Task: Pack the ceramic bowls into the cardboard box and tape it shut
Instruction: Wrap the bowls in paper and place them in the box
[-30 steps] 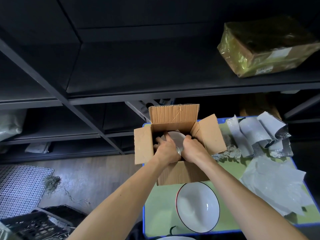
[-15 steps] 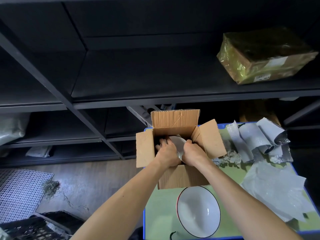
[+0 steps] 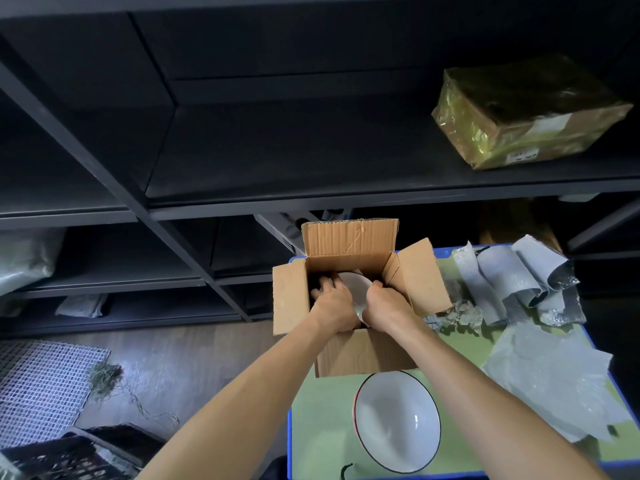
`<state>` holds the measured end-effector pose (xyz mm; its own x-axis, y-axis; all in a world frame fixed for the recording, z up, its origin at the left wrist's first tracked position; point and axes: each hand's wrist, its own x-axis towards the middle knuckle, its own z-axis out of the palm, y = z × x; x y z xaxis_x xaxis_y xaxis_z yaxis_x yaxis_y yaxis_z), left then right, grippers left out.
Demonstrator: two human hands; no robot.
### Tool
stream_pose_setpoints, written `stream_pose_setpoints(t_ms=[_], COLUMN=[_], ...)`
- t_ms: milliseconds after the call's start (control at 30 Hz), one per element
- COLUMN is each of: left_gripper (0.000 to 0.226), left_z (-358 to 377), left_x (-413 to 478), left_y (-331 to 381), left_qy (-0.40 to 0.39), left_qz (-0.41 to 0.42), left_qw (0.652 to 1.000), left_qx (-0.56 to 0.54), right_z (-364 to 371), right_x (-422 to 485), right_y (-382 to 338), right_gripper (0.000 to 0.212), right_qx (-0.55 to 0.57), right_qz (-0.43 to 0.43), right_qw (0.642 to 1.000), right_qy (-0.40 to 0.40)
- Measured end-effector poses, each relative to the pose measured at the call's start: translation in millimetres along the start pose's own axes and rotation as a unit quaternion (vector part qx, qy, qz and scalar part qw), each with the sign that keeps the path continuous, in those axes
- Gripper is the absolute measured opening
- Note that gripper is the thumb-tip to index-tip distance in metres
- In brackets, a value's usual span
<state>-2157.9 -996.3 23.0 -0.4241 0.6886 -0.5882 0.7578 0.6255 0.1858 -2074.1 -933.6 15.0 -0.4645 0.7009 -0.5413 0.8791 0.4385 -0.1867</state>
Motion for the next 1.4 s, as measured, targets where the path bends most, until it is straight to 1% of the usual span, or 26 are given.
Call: stream_pose_setpoints(t_ms=[100, 167, 267, 333, 400, 467, 567, 767, 867, 967, 1067, 1133, 1200, 1300, 1400], left_gripper=[0.087, 0.081, 0.065, 0.064, 0.062, 0.061, 0.059, 0.059, 0.061, 0.061, 0.045, 0.035, 0.032, 0.032, 0.037], left_z=[1, 4, 4, 5, 6, 6, 5, 10, 8, 7, -4, -10, -8, 9, 25], left_x=[2, 6, 9, 10, 11, 12, 13, 16, 14, 8, -14, -33, -54, -79, -96], left_y=[-2, -5, -5, -5, -6, -6, -6, -8, -8, -10, -12, -20, -33, -53, -58], left_qy=[0.024, 0.022, 0.003, 0.008, 0.020, 0.024, 0.021, 0.032, 0.033, 0.053, 0.095, 0.121, 0.149, 0.193, 0.219], left_qz=[0.031, 0.029, 0.029, 0.038, 0.040, 0.033, 0.027, 0.043, 0.044, 0.051, 0.090, 0.134, 0.172, 0.228, 0.249], left_qw=[0.998, 0.997, 0.994, 0.992, 0.989, 0.990, 0.994, 0.989, 0.990, 0.990, 0.987, 0.981, 0.973, 0.954, 0.943], left_qx=[0.047, 0.071, 0.104, 0.121, 0.138, 0.133, 0.106, 0.138, 0.133, 0.122, 0.087, 0.072, 0.049, 0.011, -0.012], right_z=[0, -1, -1, -2, -2, -2, -5, -6, -9, -12, -12, -10, -6, 4, 12], right_x=[-1, -2, -1, -1, -1, 0, 3, -2, -6, -17, -29, -37, -48, -69, -87], right_y=[0, -1, -1, 0, 0, -1, -4, -6, -5, -2, 2, 8, 18, 29, 39], right_gripper=[0.070, 0.069, 0.061, 0.059, 0.061, 0.064, 0.061, 0.065, 0.060, 0.048, 0.035, 0.027, 0.022, 0.026, 0.027], right_qx=[-0.023, -0.050, -0.078, -0.081, -0.085, -0.087, -0.077, -0.080, -0.066, -0.065, -0.065, -0.057, -0.028, 0.033, 0.054], right_qz=[-0.029, -0.042, -0.049, -0.049, -0.050, -0.046, -0.027, -0.023, -0.032, -0.054, -0.079, -0.094, -0.108, -0.129, -0.156], right_qw=[0.999, 0.997, 0.995, 0.995, 0.995, 0.995, 0.997, 0.997, 0.997, 0.996, 0.994, 0.992, 0.988, 0.973, 0.953], right_qy=[0.018, 0.029, 0.037, 0.038, 0.031, 0.020, 0.001, -0.003, 0.005, 0.024, 0.039, 0.064, 0.106, 0.191, 0.255])
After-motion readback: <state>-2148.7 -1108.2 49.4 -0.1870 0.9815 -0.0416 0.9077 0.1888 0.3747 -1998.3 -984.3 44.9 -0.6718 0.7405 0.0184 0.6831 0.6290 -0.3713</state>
